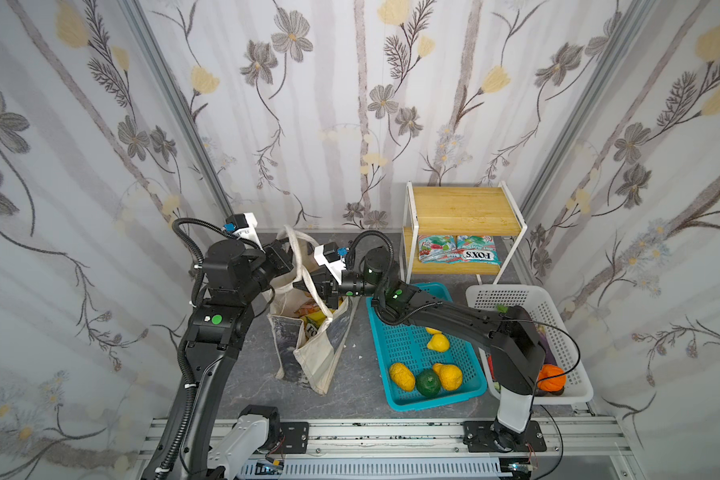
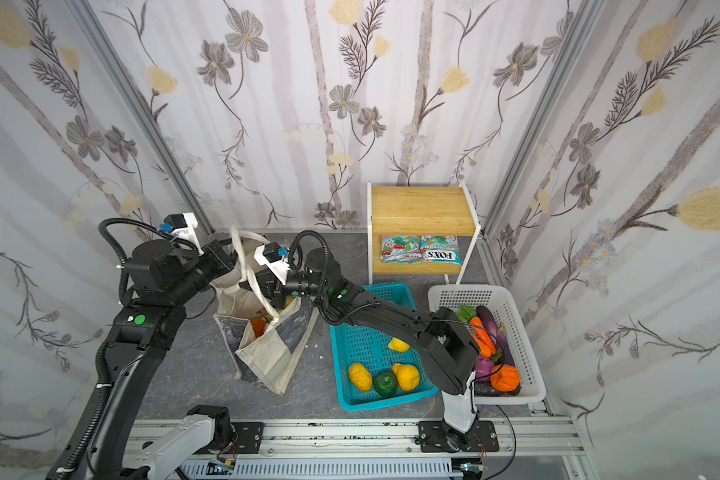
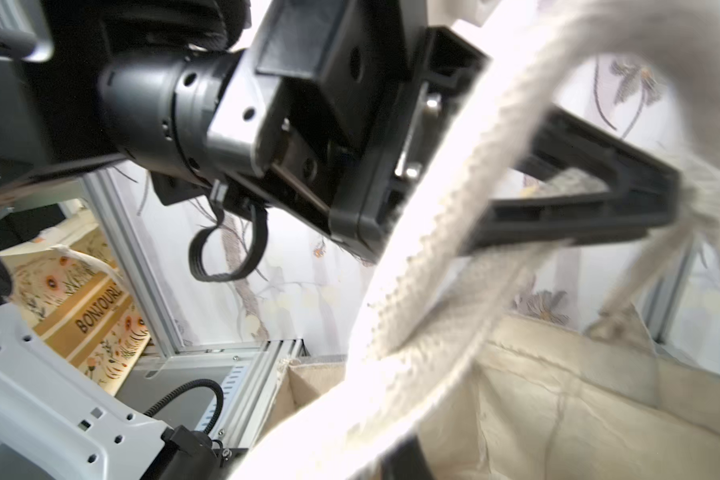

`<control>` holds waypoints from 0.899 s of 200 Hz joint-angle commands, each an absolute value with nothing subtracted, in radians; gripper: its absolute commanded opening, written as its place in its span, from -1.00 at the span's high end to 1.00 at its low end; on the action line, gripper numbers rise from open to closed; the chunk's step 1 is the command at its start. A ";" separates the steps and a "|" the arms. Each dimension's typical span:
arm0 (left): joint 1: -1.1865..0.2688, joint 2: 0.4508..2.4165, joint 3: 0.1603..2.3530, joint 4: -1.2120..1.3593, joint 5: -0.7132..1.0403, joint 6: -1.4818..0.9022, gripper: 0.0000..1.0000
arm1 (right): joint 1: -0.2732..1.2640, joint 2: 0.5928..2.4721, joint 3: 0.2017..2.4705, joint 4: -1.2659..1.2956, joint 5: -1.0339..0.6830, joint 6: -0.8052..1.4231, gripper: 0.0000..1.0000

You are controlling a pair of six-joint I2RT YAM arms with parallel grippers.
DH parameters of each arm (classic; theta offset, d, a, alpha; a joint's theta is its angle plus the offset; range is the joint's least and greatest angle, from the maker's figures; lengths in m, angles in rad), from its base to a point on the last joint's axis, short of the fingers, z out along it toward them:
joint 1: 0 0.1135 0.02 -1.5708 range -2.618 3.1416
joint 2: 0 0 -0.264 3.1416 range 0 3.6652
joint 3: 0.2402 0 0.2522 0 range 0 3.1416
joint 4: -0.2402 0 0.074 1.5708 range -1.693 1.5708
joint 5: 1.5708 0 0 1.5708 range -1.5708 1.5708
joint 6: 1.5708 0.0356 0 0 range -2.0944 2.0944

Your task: Place the food into the grocery bag and tie it

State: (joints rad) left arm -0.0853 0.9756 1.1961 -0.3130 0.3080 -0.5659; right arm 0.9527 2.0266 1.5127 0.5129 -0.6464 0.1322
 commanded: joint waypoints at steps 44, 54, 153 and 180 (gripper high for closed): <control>0.016 0.963 1.226 -0.315 0.266 -0.594 1.00 | 0.888 2.042 1.744 -0.156 -0.287 0.045 1.00; 0.040 0.965 1.228 -0.322 0.271 -0.600 1.00 | 0.868 2.032 1.744 -0.137 -0.292 0.088 1.00; 0.104 0.904 1.216 -0.327 -0.019 -0.580 1.00 | 0.753 2.096 1.868 0.064 -0.207 0.351 1.00; 0.104 0.887 1.185 -0.322 -0.062 -0.592 1.00 | 0.716 2.131 1.914 0.093 -0.182 0.454 1.00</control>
State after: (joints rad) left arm 0.0906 0.9051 1.2041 -0.3820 0.1318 -0.6014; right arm 0.7635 2.1071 1.8767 -0.0170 -0.3740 0.2943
